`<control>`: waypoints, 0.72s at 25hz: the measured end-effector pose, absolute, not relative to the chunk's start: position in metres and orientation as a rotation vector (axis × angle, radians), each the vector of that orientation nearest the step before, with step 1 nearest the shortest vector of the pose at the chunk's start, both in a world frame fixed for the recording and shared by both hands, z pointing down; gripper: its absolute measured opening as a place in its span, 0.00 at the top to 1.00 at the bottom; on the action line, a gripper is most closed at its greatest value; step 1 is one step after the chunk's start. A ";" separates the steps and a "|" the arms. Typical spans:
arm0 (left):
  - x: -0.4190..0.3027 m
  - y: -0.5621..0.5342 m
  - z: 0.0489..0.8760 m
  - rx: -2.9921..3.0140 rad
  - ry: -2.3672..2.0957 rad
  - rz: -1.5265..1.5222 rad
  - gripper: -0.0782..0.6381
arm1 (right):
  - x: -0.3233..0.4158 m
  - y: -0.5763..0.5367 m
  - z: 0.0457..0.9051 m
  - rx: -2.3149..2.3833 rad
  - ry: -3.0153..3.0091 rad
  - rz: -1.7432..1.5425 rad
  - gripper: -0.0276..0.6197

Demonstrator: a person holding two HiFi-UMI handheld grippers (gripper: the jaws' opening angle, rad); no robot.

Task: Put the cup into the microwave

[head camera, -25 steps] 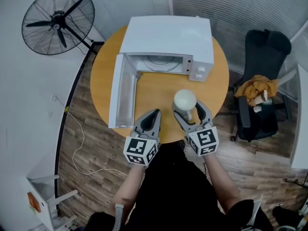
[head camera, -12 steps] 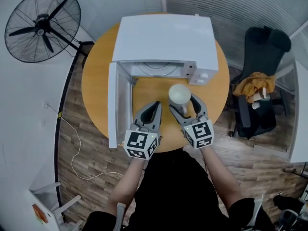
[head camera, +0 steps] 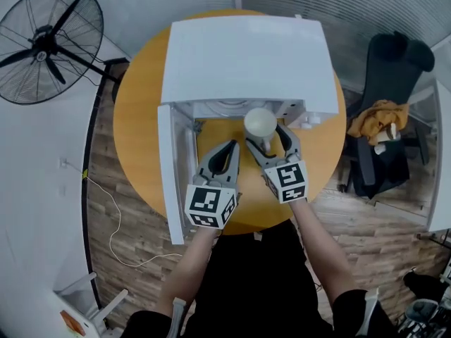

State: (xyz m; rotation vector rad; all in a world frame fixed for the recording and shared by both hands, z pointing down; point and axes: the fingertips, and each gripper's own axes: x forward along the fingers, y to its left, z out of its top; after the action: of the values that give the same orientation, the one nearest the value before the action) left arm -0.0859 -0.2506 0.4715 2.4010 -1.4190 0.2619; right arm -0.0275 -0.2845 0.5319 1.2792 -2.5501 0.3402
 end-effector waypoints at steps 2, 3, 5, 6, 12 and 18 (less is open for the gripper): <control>-0.088 -0.257 0.477 2.388 -1.417 0.250 0.89 | -0.031 -0.297 0.543 1.292 -2.534 0.350 0.39; -0.087 -0.259 0.479 2.378 -1.413 0.240 0.89 | -0.033 -0.303 0.548 1.300 -2.526 0.354 0.39; -0.086 -0.262 0.484 2.367 -1.399 0.225 0.89 | -0.036 -0.314 0.556 1.317 -2.512 0.356 0.39; -0.085 -0.264 0.486 2.366 -1.391 0.222 0.89 | -0.037 -0.320 0.560 1.324 -2.505 0.352 0.39; -0.090 -0.273 0.496 2.362 -1.393 0.231 0.89 | -0.045 -0.348 0.583 1.340 -2.476 0.347 0.39; -0.109 -0.287 0.504 2.309 -1.436 0.213 0.89 | -0.048 -0.371 0.600 1.394 -2.441 0.342 0.39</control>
State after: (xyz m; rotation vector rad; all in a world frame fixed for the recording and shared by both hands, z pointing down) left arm -0.1089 -0.2872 0.5037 2.3091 -1.4359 0.2129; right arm -0.0477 -0.3710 0.6003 1.3945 -2.4414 0.3419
